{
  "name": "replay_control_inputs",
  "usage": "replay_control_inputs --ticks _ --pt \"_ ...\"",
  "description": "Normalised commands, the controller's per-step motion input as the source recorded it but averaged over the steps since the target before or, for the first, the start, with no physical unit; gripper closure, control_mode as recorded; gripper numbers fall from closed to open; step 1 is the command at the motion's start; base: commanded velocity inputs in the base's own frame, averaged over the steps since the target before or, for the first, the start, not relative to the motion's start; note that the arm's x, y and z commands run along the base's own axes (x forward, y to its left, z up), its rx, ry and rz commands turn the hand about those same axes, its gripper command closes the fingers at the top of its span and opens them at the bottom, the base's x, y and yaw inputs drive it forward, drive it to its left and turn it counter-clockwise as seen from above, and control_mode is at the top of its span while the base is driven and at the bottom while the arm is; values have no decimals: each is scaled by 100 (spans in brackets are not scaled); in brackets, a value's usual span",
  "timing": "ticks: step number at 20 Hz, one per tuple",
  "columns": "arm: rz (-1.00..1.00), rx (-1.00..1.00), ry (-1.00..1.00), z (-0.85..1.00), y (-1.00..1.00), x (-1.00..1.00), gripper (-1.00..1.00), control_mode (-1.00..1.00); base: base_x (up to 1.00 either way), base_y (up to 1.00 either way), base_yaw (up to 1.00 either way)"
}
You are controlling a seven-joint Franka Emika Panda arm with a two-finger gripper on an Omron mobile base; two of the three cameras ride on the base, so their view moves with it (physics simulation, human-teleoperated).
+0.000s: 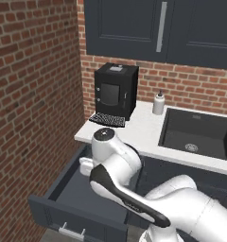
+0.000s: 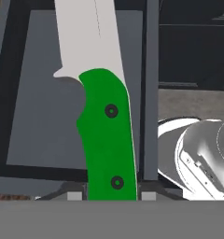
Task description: Pick up the knife from the drawer and place it on the cutting board. Then place the meat from the plate to the cutting board.
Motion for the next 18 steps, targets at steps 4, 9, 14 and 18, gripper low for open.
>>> replay_control_inputs --ticks 4,9,14,18 --pt "0 0 -7 100 -43 -1 100 -100 0 0 0" --pt "-1 0 -1 100 -14 0 100 -100 0 0 0" --pt "0 0 0 91 0 11 100 -100 0 0 0" --pt "1 -5 6 10 18 22 100 -100 0 0 0"
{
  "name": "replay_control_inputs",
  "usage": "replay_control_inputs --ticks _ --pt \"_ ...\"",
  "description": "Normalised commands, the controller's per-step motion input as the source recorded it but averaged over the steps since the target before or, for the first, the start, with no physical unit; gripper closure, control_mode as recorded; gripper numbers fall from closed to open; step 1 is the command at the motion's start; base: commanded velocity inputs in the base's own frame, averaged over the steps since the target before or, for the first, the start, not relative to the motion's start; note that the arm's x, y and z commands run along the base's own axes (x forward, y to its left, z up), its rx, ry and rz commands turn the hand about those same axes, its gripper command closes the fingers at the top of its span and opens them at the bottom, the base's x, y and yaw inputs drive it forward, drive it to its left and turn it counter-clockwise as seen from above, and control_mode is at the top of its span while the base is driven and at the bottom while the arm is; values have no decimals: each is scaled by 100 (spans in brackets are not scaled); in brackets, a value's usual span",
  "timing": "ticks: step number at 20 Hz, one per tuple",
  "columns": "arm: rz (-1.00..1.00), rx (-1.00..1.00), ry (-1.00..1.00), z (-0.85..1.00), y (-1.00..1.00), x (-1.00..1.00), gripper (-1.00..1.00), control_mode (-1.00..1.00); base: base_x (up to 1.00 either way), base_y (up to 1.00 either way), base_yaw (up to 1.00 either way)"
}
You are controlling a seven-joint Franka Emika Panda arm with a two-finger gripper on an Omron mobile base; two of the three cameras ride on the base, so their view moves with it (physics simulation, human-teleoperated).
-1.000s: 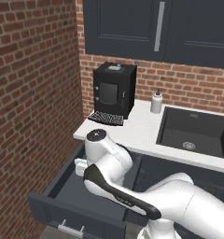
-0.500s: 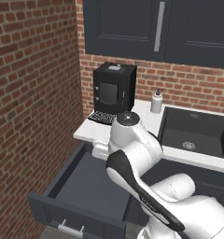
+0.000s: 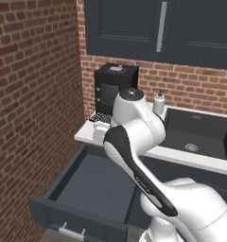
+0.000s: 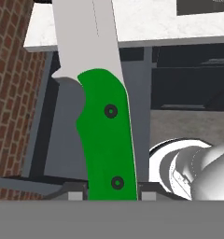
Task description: Pick up the knife from the drawer and place it on the cutting board. Then place the meat from the plate to the cutting board.
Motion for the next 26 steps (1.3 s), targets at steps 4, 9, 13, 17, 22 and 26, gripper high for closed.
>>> replay_control_inputs --ticks 4,9,13,17,22,26 --pt "0 -1 0 -1 3 0 100 100 -11 -8 -1" --pt "0 0 0 0 0 0 100 100 -54 -94 -19" --pt "0 0 0 0 0 0 100 100 -49 -100 -26" --pt "0 0 0 0 0 0 100 100 -32 -100 -35" --pt "0 0 0 0 0 0 100 100 -22 -100 -40" --pt "0 0 0 0 0 0 100 100 -11 -100 -41"
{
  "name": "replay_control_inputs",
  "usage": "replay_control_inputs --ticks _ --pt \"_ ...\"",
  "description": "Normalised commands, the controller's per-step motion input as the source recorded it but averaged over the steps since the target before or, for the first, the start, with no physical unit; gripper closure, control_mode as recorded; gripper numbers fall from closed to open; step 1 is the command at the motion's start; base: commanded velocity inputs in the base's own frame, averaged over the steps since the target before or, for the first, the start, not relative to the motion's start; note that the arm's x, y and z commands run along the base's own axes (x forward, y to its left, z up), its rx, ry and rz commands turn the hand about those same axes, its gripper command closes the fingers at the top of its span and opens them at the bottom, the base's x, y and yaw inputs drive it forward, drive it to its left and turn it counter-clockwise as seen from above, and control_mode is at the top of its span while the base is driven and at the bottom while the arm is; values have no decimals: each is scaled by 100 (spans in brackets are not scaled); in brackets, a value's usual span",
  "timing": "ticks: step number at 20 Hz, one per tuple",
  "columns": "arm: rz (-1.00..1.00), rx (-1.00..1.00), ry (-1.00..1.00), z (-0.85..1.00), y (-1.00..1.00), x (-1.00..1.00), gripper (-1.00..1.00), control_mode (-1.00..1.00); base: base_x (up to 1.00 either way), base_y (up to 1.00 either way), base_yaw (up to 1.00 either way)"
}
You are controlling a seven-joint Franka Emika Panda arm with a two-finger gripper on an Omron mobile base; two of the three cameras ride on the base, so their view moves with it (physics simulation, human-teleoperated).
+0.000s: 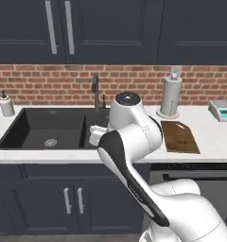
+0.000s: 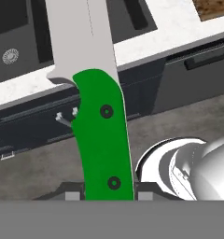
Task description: Pick up the knife from the drawer and place it on the cutting board. Then place the meat from the plate to the cutting board.
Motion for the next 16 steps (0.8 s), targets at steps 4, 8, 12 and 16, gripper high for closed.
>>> replay_control_inputs --ticks 4,8,12,16 --pt "0 0 0 0 0 0 100 100 0 -100 -37" --pt "0 0 0 0 0 0 100 100 4 -100 -26" --pt "0 0 0 0 0 0 100 100 24 -84 -8" --pt "0 0 0 0 0 0 100 100 45 -62 0"
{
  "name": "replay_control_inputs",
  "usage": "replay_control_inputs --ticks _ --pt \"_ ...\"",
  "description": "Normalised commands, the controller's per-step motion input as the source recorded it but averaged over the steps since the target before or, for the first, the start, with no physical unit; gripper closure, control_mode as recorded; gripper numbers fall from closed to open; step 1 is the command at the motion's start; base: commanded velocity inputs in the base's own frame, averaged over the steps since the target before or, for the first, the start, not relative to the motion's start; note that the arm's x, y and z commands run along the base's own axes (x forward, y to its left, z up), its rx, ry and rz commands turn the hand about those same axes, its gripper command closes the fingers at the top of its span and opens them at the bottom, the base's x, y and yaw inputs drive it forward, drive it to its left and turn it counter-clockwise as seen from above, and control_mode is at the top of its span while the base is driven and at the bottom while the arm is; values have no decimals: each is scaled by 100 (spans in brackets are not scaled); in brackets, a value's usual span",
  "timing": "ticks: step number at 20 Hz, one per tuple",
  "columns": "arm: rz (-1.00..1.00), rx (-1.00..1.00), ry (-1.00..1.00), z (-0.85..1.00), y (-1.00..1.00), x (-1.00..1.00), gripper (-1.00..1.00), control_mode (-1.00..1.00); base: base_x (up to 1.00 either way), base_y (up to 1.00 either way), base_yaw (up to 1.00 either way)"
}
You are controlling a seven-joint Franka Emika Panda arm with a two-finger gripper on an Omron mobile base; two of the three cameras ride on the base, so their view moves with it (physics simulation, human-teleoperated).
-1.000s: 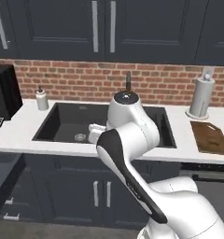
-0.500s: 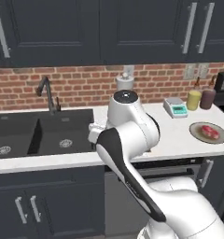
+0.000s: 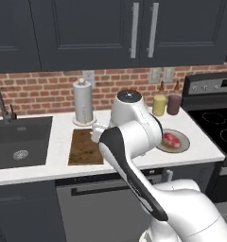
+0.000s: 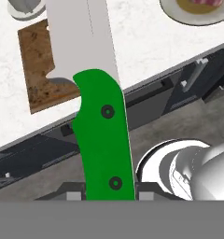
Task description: Pick up the knife from the drawer and place it on the cutting board. Then place the meat from the plate to the cutting board.
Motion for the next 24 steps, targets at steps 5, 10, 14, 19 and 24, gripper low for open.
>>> replay_control_inputs --ticks 5,10,14,19,24 --pt "0 0 0 0 0 0 100 100 40 -40 0" --pt "0 0 0 0 0 0 100 100 21 0 -9" --pt "0 0 0 0 0 0 100 100 1 37 -27" --pt "0 0 0 0 0 0 100 100 12 67 -22" --pt "0 0 0 0 0 0 100 100 2 72 -12"
